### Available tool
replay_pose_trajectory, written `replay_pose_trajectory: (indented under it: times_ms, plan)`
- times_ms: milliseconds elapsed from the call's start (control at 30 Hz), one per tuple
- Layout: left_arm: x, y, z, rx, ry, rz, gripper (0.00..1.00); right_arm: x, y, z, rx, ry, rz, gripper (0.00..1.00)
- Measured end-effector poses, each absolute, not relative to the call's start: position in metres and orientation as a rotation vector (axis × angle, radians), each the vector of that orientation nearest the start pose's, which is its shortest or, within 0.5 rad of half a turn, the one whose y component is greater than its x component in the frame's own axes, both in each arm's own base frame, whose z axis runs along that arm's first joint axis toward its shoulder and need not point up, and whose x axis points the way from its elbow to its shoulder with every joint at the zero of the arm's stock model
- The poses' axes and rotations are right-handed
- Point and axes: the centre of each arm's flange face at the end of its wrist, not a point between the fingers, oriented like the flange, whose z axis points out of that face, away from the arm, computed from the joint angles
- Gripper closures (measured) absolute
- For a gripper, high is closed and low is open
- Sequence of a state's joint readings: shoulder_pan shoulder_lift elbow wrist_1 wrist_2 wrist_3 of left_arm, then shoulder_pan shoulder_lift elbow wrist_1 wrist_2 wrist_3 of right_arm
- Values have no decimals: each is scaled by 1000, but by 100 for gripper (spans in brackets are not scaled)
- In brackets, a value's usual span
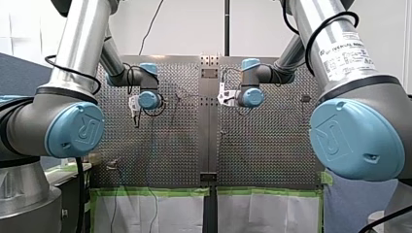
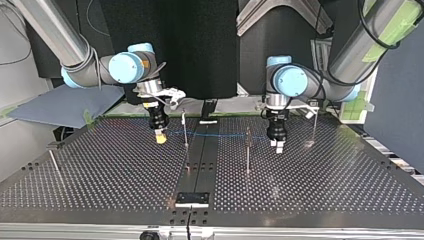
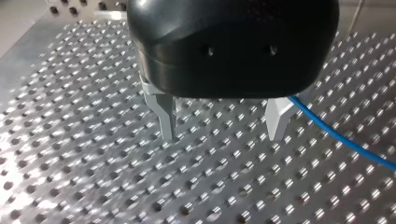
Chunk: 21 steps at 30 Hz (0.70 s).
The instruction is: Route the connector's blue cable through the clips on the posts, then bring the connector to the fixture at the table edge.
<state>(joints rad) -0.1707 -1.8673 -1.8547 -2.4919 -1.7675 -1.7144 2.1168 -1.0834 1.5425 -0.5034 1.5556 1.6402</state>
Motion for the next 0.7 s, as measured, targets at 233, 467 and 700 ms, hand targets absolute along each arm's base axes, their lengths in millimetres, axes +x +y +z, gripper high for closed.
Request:
replay_pose_trajectory:
  times_ms: [233, 467, 700]
  plan:
    - [518, -213, 253, -105, 1518, -162, 3, 455, -488, 268, 1563, -932, 1681, 100]
    - [512, -217, 253, -80, 1527, -215, 3, 455, -488, 268, 1569, -933, 1675, 100]
    - [494, -220, 265, -98, 1484, -286, 3, 455, -487, 267, 1573, -934, 1673, 100]
